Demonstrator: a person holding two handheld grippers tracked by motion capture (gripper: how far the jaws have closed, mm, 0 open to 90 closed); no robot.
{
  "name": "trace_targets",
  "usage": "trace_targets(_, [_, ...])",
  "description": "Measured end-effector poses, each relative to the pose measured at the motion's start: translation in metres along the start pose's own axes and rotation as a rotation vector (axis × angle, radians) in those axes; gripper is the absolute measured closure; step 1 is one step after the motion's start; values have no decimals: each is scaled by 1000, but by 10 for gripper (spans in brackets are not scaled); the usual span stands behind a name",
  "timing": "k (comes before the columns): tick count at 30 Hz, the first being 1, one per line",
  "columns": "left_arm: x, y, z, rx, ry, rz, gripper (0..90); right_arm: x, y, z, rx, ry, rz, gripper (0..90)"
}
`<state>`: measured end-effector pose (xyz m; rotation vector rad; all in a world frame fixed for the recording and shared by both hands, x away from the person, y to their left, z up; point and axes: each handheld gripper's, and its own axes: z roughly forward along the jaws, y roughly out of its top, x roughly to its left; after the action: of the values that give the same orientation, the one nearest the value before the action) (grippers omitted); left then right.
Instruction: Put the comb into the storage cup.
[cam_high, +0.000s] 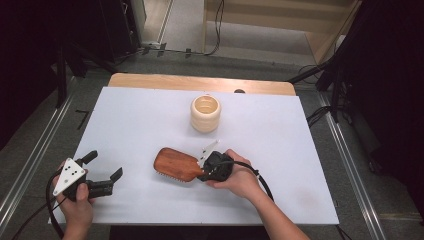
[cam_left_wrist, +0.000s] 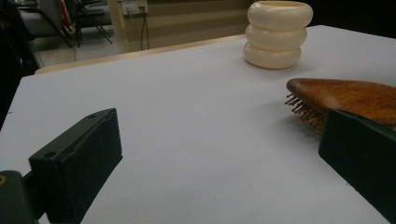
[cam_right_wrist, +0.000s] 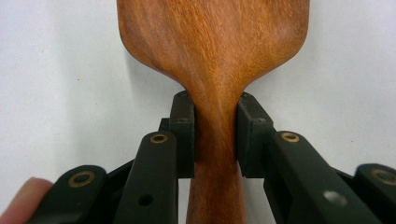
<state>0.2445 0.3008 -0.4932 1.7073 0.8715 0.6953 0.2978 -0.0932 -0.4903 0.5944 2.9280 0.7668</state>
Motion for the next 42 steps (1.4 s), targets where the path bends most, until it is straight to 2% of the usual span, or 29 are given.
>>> trace_targets(5, [0,0,0,0,0,1,0,-2,-5,1,-48,5,-2,696])
trace_targets(10, [0,0,0,-1,0,0,0,-1,-10,0,-92,10,17,696])
trace_targets(16, [0,0,0,-1,-2,0,0,-2,-15,-3,-169,25,33,697])
trace_targets(22, [0,0,0,0,-1,-1,0,-2,-17,-9,-211,26,41,696])
trace_targets(25, [0,0,0,-3,-2,-3,0,-2,-18,-12,-256,9,53,697])
trace_targets(28, [0,0,0,-8,-2,-9,0,-3,-21,-15,-298,16,66,696])
trace_targets(32, [-1,1,0,-6,-3,-1,0,-3,-23,-17,-322,17,76,697])
trace_targets(37, [-5,4,1,4,2,37,0,-4,-29,-19,-369,19,103,697])
trace_targets(42, [-12,8,5,-2,-29,38,0,-5,-33,-23,-400,10,114,697])
